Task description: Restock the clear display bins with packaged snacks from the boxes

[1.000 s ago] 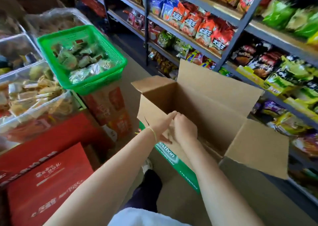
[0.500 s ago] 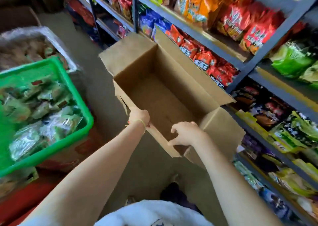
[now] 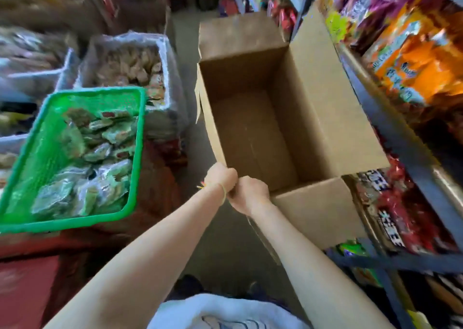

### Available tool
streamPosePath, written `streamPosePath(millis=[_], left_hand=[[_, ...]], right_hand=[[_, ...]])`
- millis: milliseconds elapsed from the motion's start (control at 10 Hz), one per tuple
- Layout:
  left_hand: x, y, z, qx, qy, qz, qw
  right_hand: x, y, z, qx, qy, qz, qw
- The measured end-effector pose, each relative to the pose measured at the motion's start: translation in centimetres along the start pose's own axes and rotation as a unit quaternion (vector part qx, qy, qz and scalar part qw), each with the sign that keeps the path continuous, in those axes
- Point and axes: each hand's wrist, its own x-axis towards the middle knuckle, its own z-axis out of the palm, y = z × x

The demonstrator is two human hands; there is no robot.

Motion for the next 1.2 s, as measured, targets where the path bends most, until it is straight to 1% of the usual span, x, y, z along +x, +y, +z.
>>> streamPosePath(millis=[100,200,300,400,500,600,700,800,900,1000,1100,1200], left_hand=[[4.6,-2.0,-0.6,0.001,0.033,-0.048,0.998],[9.8,-4.6,0.0,0.005,0.036,-0.069,0.997],[13.7,-6.2,0.6,0.006,0.048,-0.070,0.996],[17.0,-7.1,1.0,0.000,0.038,-0.059,0.998],[19.8,-8.3,2.0,-0.033,0.018,-0.067,0.997],[23.0,-8.9,2.8,-0.023,-0.011,-0.119,0.993],[26.7,-9.7,3.5,-0.087,-0.002,-0.135,0.987],[29.1,-10.8,3.8,-0.076,-0.013,-0.122,0.989],[29.6,-12.1,3.8,-0.055,-0.052,-0.155,0.985],[28.5,-11.9,3.5,-0.073,-0.047,-0.151,0.985],[27.0,-10.7,3.2,-0.160,-0.030,-0.136,0.977],[24.4,-7.6,1.2,-0.221,0.007,-0.069,0.973]], right_hand=[[3.1,1.3,0.4,0.004,-0.169,-0.050,0.984],[7.6,3.3,0.5,-0.141,-0.263,-0.073,0.952],[12.0,4.5,2.1,-0.192,-0.198,-0.078,0.958],[16.1,4.5,4.1,-0.191,-0.137,-0.079,0.969],[20.7,4.3,5.3,-0.190,-0.149,-0.066,0.968],[25.2,4.2,6.9,-0.191,-0.154,-0.048,0.968],[28.8,3.8,8.9,-0.180,-0.136,-0.037,0.974],[31.0,3.8,10.6,-0.192,-0.095,-0.042,0.976],[31.6,2.9,11.2,-0.200,-0.108,-0.068,0.971],[31.0,1.6,10.7,-0.132,-0.087,-0.061,0.986],[29.7,1.7,9.7,-0.037,-0.065,-0.014,0.997],[27.7,1.7,6.7,0.112,0.005,0.007,0.994]])
